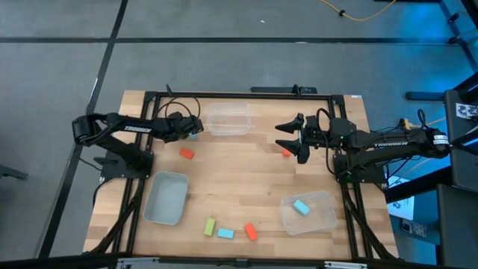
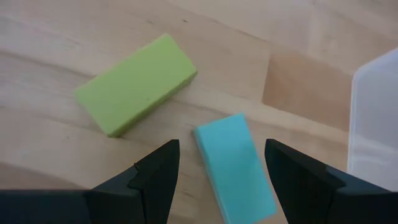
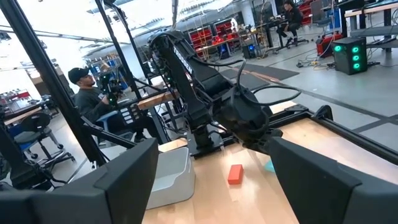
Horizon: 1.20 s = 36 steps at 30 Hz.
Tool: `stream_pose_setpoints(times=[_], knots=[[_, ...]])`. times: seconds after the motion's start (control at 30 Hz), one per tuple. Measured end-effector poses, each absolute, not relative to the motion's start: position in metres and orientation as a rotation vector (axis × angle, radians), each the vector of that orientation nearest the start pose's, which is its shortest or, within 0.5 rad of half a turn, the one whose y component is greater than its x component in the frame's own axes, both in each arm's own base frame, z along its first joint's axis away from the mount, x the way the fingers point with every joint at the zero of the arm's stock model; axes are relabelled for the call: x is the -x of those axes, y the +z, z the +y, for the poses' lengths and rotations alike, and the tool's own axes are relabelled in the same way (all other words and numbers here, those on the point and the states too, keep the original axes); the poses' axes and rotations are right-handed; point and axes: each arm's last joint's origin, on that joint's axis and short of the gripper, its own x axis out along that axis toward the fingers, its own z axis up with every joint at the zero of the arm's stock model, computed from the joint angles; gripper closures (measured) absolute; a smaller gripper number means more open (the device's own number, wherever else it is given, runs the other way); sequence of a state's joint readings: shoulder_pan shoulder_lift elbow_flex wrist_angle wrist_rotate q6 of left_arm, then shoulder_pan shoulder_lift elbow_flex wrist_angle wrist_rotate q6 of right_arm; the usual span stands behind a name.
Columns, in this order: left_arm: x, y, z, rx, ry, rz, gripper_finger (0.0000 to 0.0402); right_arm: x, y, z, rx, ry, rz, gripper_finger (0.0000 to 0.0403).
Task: Sort & place blocks by color
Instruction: Put the top light blue half pillar block into the bottom right transparent bin
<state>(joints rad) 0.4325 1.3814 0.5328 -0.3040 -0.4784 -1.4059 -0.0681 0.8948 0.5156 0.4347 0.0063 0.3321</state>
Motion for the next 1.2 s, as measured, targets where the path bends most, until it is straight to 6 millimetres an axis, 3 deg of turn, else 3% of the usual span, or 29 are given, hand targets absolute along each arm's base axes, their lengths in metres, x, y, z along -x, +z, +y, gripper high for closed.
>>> stream_pose_setpoints(times=[0.27, 0.7, 0.87, 1.13, 1.2], knots=[[-0.197, 0.118, 0.100, 1.106, 1.482, 0.505, 0.0172, -0.201, 0.280, -0.014, -0.330, -0.065, -0.067, 0.0091], [-0.201, 0.118, 0.094, 1.030, 1.483, 0.576, 0.0181, -0.201, 0.280, -0.014, -0.333, -0.067, -0.069, 0.0091], [-0.200, 0.118, 0.093, 0.993, 1.450, 0.630, 0.0220, -0.201, 0.280, -0.014, -0.333, -0.067, -0.069, 0.0091], [-0.196, 0.125, 0.091, 0.956, 1.370, 0.714, 0.0344, -0.201, 0.280, -0.014, -0.334, -0.067, -0.069, 0.0091], [-0.193, 0.130, 0.090, 0.944, 1.344, 0.739, 0.0355, -0.201, 0.280, -0.014, -0.334, -0.067, -0.069, 0.0091]])
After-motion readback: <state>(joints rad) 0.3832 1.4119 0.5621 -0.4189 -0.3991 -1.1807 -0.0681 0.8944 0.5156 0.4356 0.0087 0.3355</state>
